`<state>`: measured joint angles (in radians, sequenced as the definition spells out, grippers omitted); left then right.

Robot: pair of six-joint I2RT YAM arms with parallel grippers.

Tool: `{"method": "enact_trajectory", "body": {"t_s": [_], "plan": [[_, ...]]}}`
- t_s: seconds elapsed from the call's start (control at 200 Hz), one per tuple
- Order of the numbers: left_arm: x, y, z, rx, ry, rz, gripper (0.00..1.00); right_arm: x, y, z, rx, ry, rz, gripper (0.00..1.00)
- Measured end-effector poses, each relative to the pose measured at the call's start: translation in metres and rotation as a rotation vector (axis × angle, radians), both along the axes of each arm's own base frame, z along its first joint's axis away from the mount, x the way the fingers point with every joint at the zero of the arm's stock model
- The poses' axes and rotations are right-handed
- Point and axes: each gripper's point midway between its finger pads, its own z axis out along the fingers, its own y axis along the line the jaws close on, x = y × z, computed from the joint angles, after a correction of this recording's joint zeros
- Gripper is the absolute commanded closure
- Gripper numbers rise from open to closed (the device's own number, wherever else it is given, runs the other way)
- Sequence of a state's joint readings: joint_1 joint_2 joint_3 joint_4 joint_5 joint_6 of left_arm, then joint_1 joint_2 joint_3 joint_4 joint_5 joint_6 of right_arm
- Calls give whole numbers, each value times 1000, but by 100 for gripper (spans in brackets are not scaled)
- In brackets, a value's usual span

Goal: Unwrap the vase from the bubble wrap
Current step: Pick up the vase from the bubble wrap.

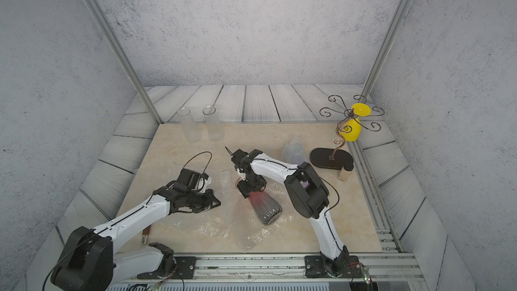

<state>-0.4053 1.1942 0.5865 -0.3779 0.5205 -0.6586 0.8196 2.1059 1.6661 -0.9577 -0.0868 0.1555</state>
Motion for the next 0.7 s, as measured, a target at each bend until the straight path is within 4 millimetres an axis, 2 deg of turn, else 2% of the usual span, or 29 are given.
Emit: {"method": "enact_trajectory", "body": {"t_s": [0.245,0.505,0.605,0.681,0.701], "plan": [[-6,3,-5,6,8,-3,100,4,11,50,131,-100,83,100],[-8,4,-8,11,15,-1,100,-6,11,90,282,-146,113,100],[-9,5,-12,22,38,-1,100,4,17,111,373,-191,106,100],[-11,6,-12,32,55,3,100,21,21,127,452,-236,86,100],[-11,6,-11,35,58,5,97,26,22,131,472,-248,78,100]]}}
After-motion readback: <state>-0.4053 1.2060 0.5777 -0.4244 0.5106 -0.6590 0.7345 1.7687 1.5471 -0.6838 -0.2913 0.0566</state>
